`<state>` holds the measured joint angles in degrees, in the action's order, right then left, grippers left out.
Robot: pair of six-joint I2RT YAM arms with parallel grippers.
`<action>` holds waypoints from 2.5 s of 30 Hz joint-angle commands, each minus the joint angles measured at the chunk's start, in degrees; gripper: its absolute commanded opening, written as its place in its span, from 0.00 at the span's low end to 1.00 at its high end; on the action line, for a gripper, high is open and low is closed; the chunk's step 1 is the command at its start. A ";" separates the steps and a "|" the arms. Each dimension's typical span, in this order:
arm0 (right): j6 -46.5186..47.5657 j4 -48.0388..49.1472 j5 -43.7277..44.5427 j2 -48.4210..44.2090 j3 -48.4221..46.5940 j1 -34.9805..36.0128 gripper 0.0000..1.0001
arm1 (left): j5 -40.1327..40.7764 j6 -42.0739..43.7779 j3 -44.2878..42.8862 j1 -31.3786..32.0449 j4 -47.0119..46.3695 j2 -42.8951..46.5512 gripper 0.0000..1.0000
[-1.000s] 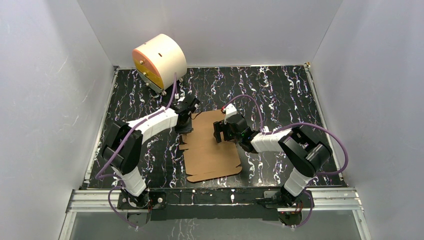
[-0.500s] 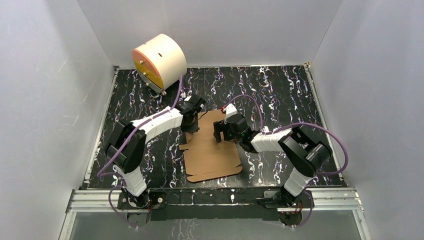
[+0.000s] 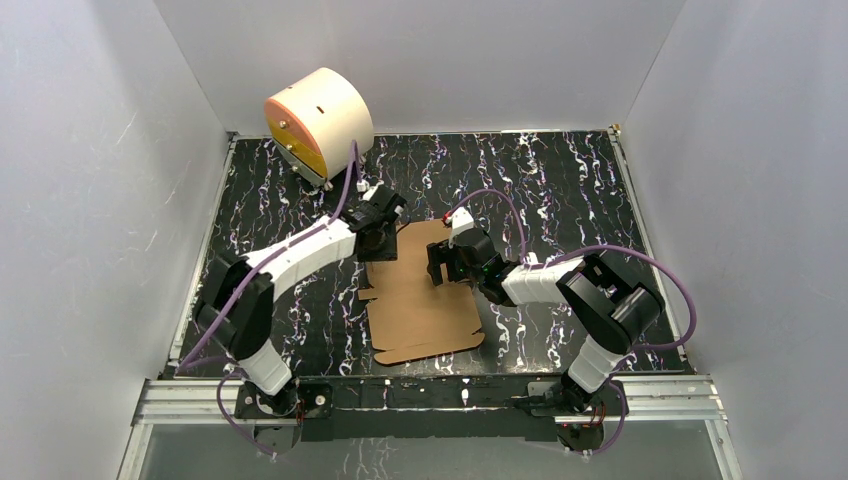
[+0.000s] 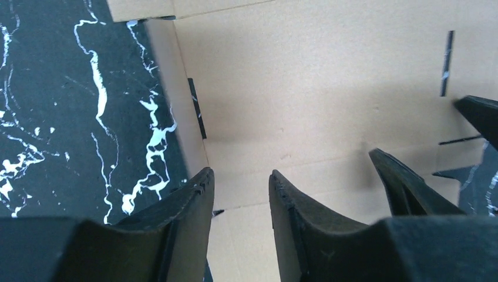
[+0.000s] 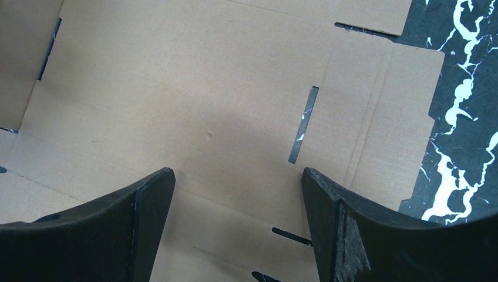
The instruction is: Fold the paper box
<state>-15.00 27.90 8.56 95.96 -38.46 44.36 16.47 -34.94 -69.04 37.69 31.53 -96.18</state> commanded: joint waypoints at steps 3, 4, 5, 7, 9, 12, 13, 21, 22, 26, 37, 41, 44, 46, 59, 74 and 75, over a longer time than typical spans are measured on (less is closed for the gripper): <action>-1.78 -1.71 -3.37 -0.13 1.29 0.32 0.88 | 1.64 -3.12 5.26 0.28 2.31 11.06 0.43; -1.78 -1.63 -3.41 -0.31 1.41 0.27 0.88 | 1.49 -3.64 6.41 0.28 2.31 12.87 0.45; -1.78 -1.62 -3.31 -0.38 1.48 0.35 0.88 | 1.46 -4.06 7.88 0.25 2.19 14.21 0.46; -1.92 -1.67 -3.27 -0.63 1.57 0.31 0.88 | 1.24 -5.50 10.67 0.13 2.11 16.47 0.49; -2.02 -1.79 -3.37 -0.98 1.54 0.35 0.88 | 0.83 -7.20 13.88 0.06 1.41 18.94 0.51; -2.22 -1.89 -3.23 -0.97 1.76 0.31 0.88 | -0.61 -9.97 19.63 -0.20 -2.21 23.80 0.55; -2.22 -2.03 -3.13 -0.96 1.80 0.29 0.88 | -1.09 -10.91 21.64 -0.41 -3.81 25.65 0.56; -2.05 -1.80 -3.76 -0.70 1.71 0.31 0.88 | -6.89 -17.59 35.05 -3.70 -18.68 33.40 0.59; -2.05 -1.80 -3.80 -0.62 1.72 0.32 0.88 | -7.61 -18.33 37.19 -4.21 -21.73 33.72 0.59; -1.68 -1.97 -3.90 -0.75 1.76 0.31 0.88 | -9.88 -20.10 41.50 -6.94 -27.49 34.05 0.59; -0.06 -1.80 -4.77 -0.19 1.27 0.33 0.88 | -14.63 -20.49 43.46 -10.18 -32.61 29.79 0.58; 0.04 -1.87 -4.51 -0.29 1.14 0.37 0.88 | -14.16 -21.17 43.28 -10.26 -31.94 28.37 0.57; 0.06 -1.89 -4.17 -0.66 1.34 0.30 0.88 | -12.62 -21.08 43.03 -10.27 -29.03 28.50 0.57; 0.13 -1.74 -4.16 -0.61 1.38 0.32 0.88 | -12.56 -20.62 42.94 -10.27 -28.51 28.40 0.57; 0.33 -1.80 -4.69 -0.07 0.87 0.32 0.88 | -18.58 -17.74 40.89 -10.19 -32.89 28.26 0.46; 0.59 -2.52 -3.77 0.72 0.25 0.34 0.88 | -19.76 -14.75 36.08 -8.41 -31.88 29.80 0.30; 0.60 -2.58 -3.66 0.72 0.26 0.36 0.88 | -19.68 -14.57 35.77 -8.23 -31.86 29.23 0.30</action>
<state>-13.52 28.60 6.90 95.61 -37.71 44.31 -2.37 -50.87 -30.65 28.64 0.08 -66.06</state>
